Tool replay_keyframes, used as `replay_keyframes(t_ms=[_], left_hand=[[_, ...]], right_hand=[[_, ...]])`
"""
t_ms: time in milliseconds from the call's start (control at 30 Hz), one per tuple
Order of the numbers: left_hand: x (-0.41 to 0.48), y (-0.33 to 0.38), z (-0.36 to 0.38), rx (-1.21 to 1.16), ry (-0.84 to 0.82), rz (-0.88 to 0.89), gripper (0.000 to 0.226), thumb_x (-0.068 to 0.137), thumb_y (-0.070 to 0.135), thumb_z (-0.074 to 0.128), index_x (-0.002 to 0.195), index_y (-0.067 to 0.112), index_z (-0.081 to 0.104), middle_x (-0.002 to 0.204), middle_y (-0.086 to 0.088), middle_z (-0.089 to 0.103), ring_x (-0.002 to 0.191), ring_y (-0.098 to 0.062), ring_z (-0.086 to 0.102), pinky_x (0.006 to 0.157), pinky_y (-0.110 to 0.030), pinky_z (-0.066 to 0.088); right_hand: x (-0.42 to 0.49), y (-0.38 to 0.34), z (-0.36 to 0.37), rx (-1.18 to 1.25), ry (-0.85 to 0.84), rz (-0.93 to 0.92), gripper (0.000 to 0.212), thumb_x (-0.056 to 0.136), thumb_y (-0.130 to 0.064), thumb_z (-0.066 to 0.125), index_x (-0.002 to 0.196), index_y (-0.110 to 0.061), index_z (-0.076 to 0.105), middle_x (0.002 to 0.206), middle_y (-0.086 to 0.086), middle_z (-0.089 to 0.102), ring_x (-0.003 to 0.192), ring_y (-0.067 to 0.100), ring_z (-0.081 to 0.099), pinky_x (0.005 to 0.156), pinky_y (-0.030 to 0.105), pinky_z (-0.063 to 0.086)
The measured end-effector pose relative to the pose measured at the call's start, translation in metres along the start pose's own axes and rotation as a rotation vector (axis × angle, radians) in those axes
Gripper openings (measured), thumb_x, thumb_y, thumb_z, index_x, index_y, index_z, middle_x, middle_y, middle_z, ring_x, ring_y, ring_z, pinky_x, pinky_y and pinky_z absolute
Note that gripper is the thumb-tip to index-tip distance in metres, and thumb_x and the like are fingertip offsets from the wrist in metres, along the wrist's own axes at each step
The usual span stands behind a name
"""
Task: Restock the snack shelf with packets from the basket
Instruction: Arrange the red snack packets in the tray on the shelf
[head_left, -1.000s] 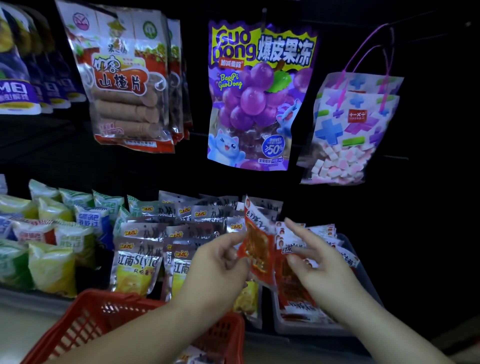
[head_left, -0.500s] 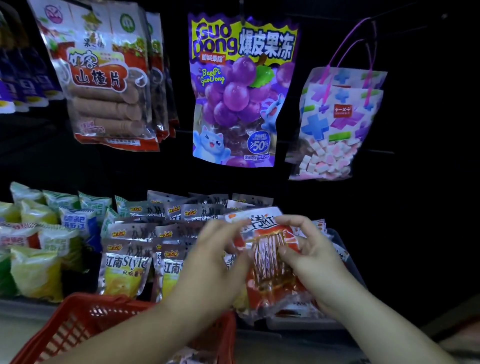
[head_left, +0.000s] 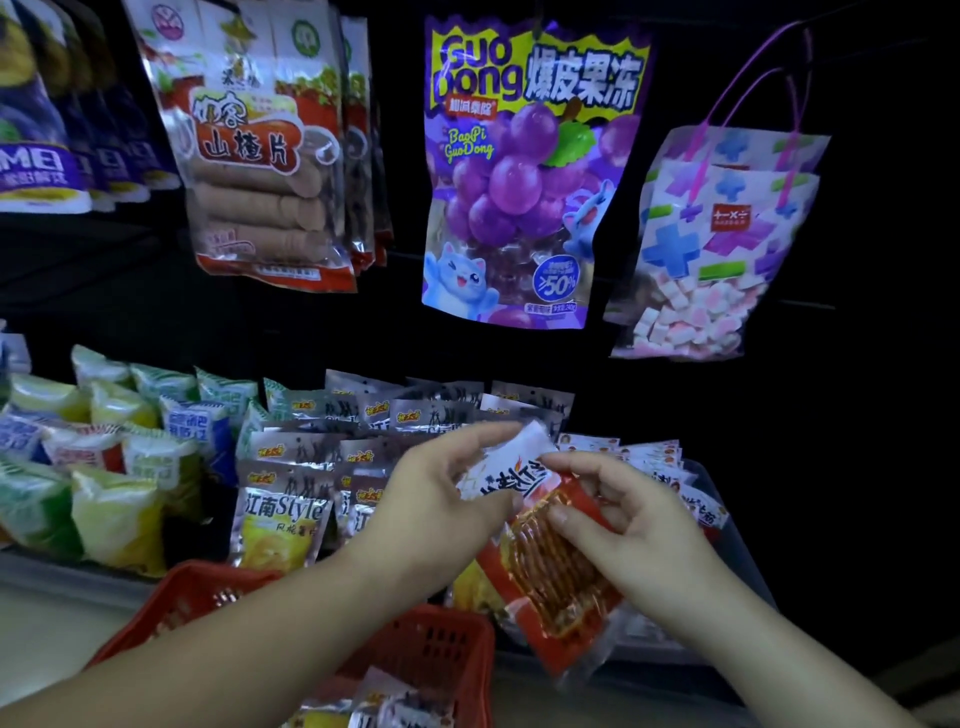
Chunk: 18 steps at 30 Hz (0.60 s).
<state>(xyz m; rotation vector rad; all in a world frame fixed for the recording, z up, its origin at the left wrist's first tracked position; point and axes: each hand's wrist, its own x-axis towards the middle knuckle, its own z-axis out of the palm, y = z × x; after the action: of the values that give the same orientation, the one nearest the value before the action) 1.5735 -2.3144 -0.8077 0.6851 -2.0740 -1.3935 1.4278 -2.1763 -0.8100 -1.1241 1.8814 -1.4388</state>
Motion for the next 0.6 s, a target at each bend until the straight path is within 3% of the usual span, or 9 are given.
replay_keyframes(t_ms=[67, 133, 233, 333, 400, 433, 500, 567, 600], left_hand=[[-0.001, 0.001, 0.0, -0.011, 0.002, 0.017, 0.052, 0.093, 0.016, 0.074, 0.129, 0.052, 0.06, 0.126, 0.042, 0.055, 0.124, 0.025, 0.041, 0.082, 0.008, 0.037], [-0.003, 0.003, 0.0, 0.002, -0.007, 0.029, 0.057, 0.098, 0.013, 0.067, 0.129, 0.059, 0.054, 0.121, 0.049, 0.052, 0.112, 0.029, 0.044, 0.072, 0.004, 0.043], [-0.001, 0.001, 0.0, 0.066, 0.0, 0.026, 0.047, 0.1, 0.016, 0.064, 0.13, 0.052, 0.06, 0.115, 0.034, 0.065, 0.079, 0.013, 0.059, 0.064, -0.003, 0.046], [0.0, 0.003, -0.001, 0.091, 0.026, 0.024, 0.044, 0.099, 0.022, 0.067, 0.135, 0.047, 0.058, 0.133, 0.03, 0.057, 0.091, 0.03, 0.051, 0.074, 0.005, 0.041], [-0.001, 0.005, -0.001, 0.065, 0.015, 0.017, 0.042, 0.1, 0.02, 0.066, 0.132, 0.046, 0.061, 0.131, 0.033, 0.054, 0.081, 0.028, 0.053, 0.07, 0.002, 0.043], [-0.001, 0.005, -0.001, 0.059, 0.014, 0.002, 0.039, 0.1, 0.019, 0.065, 0.132, 0.042, 0.063, 0.131, 0.03, 0.056, 0.074, 0.024, 0.056, 0.066, -0.002, 0.046], [0.0, 0.007, 0.0, 0.079, 0.026, -0.051, 0.04, 0.098, 0.02, 0.067, 0.134, 0.036, 0.062, 0.129, 0.016, 0.062, 0.082, 0.014, 0.063, 0.067, -0.009, 0.049], [0.001, 0.005, 0.0, 0.026, 0.041, -0.106, 0.057, 0.094, 0.022, 0.074, 0.143, 0.042, 0.052, 0.117, 0.005, 0.068, 0.087, -0.011, 0.071, 0.068, -0.022, 0.056], [-0.001, 0.005, 0.0, -0.044, 0.02, -0.145, 0.067, 0.092, 0.02, 0.076, 0.146, 0.046, 0.046, 0.114, 0.006, 0.067, 0.084, -0.014, 0.072, 0.065, -0.021, 0.057]], right_hand=[[0.0, 0.0, -0.001, 0.032, -0.016, 0.019, 0.04, 0.094, -0.002, 0.07, 0.118, -0.034, 0.07, 0.107, -0.02, 0.074, 0.1, 0.004, 0.071, 0.081, 0.015, 0.056], [0.001, 0.0, -0.002, 0.058, -0.027, 0.049, 0.042, 0.094, -0.001, 0.069, 0.116, -0.035, 0.072, 0.11, -0.02, 0.074, 0.105, 0.007, 0.071, 0.084, 0.02, 0.058], [0.003, 0.006, -0.003, 0.011, -0.009, 0.052, 0.048, 0.09, -0.006, 0.076, 0.114, -0.048, 0.071, 0.121, -0.019, 0.072, 0.119, 0.01, 0.066, 0.102, 0.037, 0.055], [0.005, 0.01, -0.003, 0.04, -0.028, 0.096, 0.056, 0.089, -0.007, 0.077, 0.116, -0.056, 0.068, 0.132, -0.012, 0.067, 0.13, 0.021, 0.06, 0.105, 0.051, 0.053], [0.006, 0.012, -0.003, 0.02, -0.034, 0.108, 0.058, 0.089, -0.009, 0.077, 0.12, -0.057, 0.066, 0.139, -0.01, 0.063, 0.134, 0.023, 0.057, 0.107, 0.054, 0.051], [0.005, 0.013, -0.002, 0.025, -0.033, 0.112, 0.058, 0.089, -0.009, 0.077, 0.12, -0.057, 0.065, 0.138, -0.011, 0.063, 0.133, 0.021, 0.057, 0.107, 0.053, 0.052], [0.005, 0.011, -0.002, 0.05, -0.003, 0.126, 0.057, 0.091, -0.005, 0.074, 0.119, -0.054, 0.067, 0.131, -0.015, 0.067, 0.126, 0.006, 0.061, 0.104, 0.042, 0.055], [0.006, 0.01, -0.003, 0.06, 0.094, 0.12, 0.053, 0.093, -0.005, 0.072, 0.122, -0.048, 0.066, 0.123, -0.025, 0.065, 0.111, -0.018, 0.058, 0.103, 0.025, 0.053], [0.007, 0.011, -0.003, 0.086, 0.153, 0.126, 0.052, 0.094, -0.005, 0.072, 0.128, -0.044, 0.064, 0.122, -0.028, 0.063, 0.104, -0.024, 0.057, 0.097, 0.018, 0.053]])
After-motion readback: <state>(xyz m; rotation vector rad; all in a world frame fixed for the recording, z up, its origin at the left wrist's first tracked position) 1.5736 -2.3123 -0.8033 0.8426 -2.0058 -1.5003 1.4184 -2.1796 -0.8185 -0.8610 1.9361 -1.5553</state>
